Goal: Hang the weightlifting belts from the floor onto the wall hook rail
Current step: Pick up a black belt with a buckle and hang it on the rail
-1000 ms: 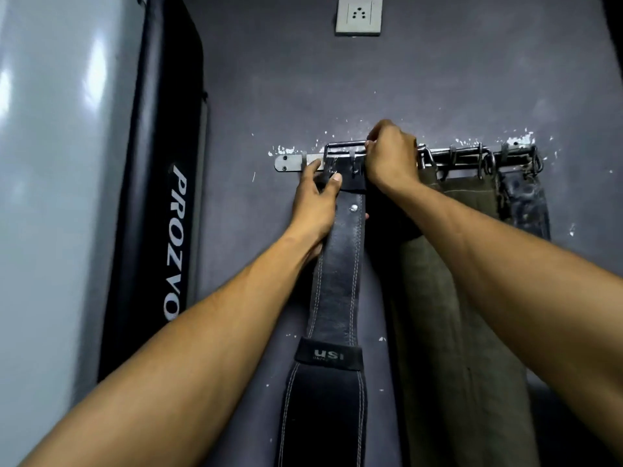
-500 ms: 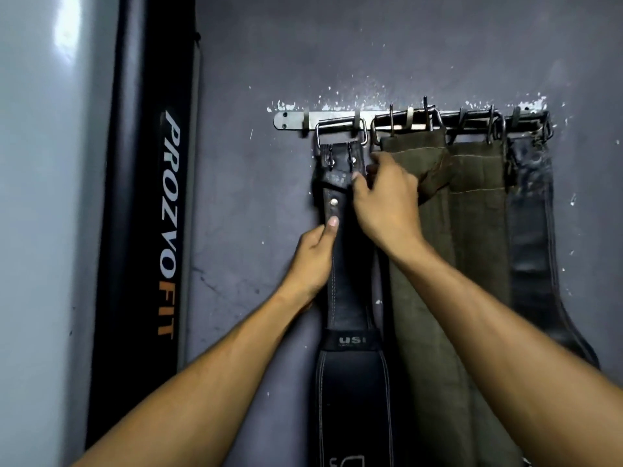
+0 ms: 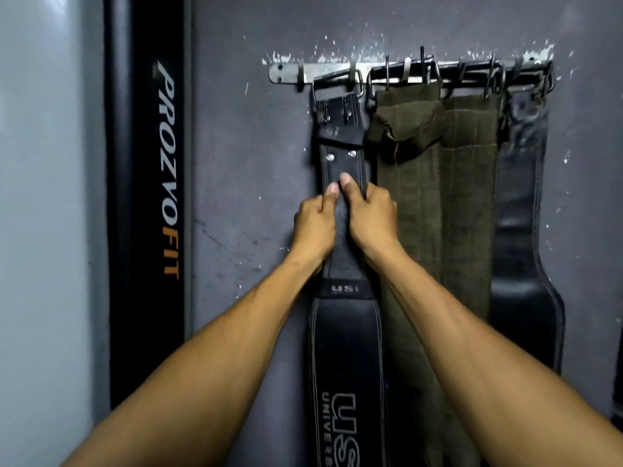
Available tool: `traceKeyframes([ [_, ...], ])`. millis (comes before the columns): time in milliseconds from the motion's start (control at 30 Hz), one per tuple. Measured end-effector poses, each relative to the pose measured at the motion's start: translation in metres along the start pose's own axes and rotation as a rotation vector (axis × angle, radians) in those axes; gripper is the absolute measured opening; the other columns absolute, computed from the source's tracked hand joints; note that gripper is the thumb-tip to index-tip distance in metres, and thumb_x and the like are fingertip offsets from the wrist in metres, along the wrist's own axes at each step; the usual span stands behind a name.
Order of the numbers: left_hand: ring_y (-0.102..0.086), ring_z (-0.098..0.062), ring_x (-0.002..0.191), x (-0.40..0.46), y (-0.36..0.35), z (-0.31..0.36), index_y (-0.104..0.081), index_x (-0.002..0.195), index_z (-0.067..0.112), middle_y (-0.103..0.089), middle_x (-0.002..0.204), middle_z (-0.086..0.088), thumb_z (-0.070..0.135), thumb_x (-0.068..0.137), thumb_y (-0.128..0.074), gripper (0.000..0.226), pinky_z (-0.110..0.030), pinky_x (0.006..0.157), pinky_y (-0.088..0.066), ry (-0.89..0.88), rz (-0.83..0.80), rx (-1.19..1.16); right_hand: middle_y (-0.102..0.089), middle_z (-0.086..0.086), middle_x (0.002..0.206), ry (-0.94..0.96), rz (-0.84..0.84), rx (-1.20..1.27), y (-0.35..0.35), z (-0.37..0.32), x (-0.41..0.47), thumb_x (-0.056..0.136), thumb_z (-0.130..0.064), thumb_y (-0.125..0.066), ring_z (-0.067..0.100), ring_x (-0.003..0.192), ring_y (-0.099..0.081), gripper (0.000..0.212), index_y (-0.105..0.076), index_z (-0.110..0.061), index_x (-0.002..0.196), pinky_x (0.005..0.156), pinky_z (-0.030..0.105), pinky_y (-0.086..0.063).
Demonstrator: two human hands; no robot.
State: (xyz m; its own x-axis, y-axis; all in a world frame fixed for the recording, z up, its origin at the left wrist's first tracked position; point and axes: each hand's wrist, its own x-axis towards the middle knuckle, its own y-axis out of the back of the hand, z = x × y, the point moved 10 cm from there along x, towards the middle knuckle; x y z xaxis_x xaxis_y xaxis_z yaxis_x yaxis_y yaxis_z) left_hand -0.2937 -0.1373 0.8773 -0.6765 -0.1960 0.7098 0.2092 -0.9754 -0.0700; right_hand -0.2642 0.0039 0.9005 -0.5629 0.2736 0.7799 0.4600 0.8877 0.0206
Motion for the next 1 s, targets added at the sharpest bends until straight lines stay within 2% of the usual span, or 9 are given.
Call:
traceKeyframes([
  [100,-0.074,-0.022,0.094,-0.022,-0.003,0.003,-0.077,0.103,0.009,-0.079,0.102,-0.012,0.047,0.102,-0.051,0.045,-0.047,0.094,-0.059,0.027,-0.083,-0.155,-0.08,0.009,0.085,-0.037,-0.089,0.186,-0.003,0.016,-0.011,0.089,-0.061,-0.064,0.012,0.082,-0.07,0.054,-0.074,-0.008,0.085,0.084,0.047,-0.058],
  [233,-0.065,-0.013,0.125,-0.082,-0.01,-0.034,-0.064,0.134,0.002,-0.07,0.129,-0.006,0.028,0.111,-0.041,0.042,-0.021,0.108,-0.048,0.047,-0.284,-0.131,-0.06,0.002,0.079,-0.098,-0.349,0.255,0.001,0.06,-0.07,0.093,-0.056,-0.064,0.008,0.082,-0.049,0.054,-0.064,-0.003,0.081,0.077,0.038,-0.041],
  [300,-0.061,-0.015,0.131,-0.101,-0.001,-0.067,-0.06,0.137,0.003,-0.068,0.136,-0.008,0.034,0.108,-0.048,0.044,-0.029,0.115,-0.045,0.089,-0.243,-0.16,-0.074,0.01,0.103,-0.173,-0.426,0.285,0.005,0.093,-0.1,0.096,-0.052,-0.063,0.006,0.098,-0.056,0.06,-0.066,0.007,0.104,0.09,0.031,-0.043],
  [367,-0.061,-0.023,0.13,-0.117,0.005,-0.097,-0.054,0.136,0.005,-0.067,0.135,-0.014,0.035,0.104,-0.055,0.043,-0.041,0.115,-0.045,0.155,-0.191,-0.193,-0.076,0.001,0.12,-0.232,-0.477,0.323,0.003,0.119,-0.128,0.1,-0.04,-0.064,0.009,0.115,-0.067,0.039,-0.069,-0.007,0.12,0.102,0.025,-0.049],
  [433,-0.064,-0.027,0.127,-0.136,0.008,-0.116,-0.055,0.134,0.008,-0.07,0.131,-0.011,0.026,0.105,-0.055,0.033,-0.04,0.109,-0.049,0.201,-0.136,-0.216,-0.078,-0.006,0.117,-0.222,-0.439,0.331,-0.003,0.133,-0.148,0.103,-0.022,-0.063,0.009,0.116,-0.071,0.021,-0.07,-0.018,0.122,0.1,0.022,-0.053],
  [500,-0.068,-0.023,0.122,-0.147,0.012,-0.124,-0.064,0.13,0.011,-0.074,0.125,-0.005,0.028,0.105,-0.056,0.031,-0.041,0.108,-0.05,0.172,-0.081,-0.165,-0.079,-0.011,0.111,-0.155,-0.314,0.304,0.0,0.138,-0.161,0.101,-0.013,-0.064,0.004,0.109,-0.073,0.02,-0.072,-0.021,0.119,0.098,0.022,-0.055],
  [700,-0.071,-0.026,0.117,-0.146,0.014,-0.127,-0.07,0.124,0.008,-0.077,0.12,-0.007,0.036,0.1,-0.059,0.038,-0.054,0.108,-0.051,0.223,-0.06,-0.175,-0.08,-0.005,0.11,-0.118,-0.149,0.297,0.007,0.138,-0.167,0.099,-0.017,-0.069,0.009,0.107,-0.075,0.019,-0.074,-0.018,0.118,0.095,0.027,-0.057],
  [867,-0.066,-0.023,0.125,-0.18,0.011,-0.137,-0.066,0.13,0.012,-0.072,0.13,-0.007,0.028,0.105,-0.055,0.031,-0.042,0.111,-0.05,0.244,-0.132,-0.205,-0.078,-0.004,0.118,-0.237,-0.277,0.399,0.011,0.161,-0.197,0.102,-0.023,-0.065,0.008,0.112,-0.072,0.024,-0.071,-0.019,0.125,0.098,0.025,-0.055],
  [1000,-0.054,-0.021,0.139,-0.252,0.02,-0.225,-0.047,0.149,0.015,-0.057,0.15,-0.007,0.061,0.093,-0.063,0.074,-0.049,0.12,-0.039,0.51,-0.194,-0.172,-0.075,-0.004,0.129,-0.377,-0.452,0.373,0.015,0.207,-0.269,0.097,-0.029,-0.069,0.013,0.123,-0.069,0.037,-0.066,-0.019,0.133,0.105,0.028,-0.053],
])
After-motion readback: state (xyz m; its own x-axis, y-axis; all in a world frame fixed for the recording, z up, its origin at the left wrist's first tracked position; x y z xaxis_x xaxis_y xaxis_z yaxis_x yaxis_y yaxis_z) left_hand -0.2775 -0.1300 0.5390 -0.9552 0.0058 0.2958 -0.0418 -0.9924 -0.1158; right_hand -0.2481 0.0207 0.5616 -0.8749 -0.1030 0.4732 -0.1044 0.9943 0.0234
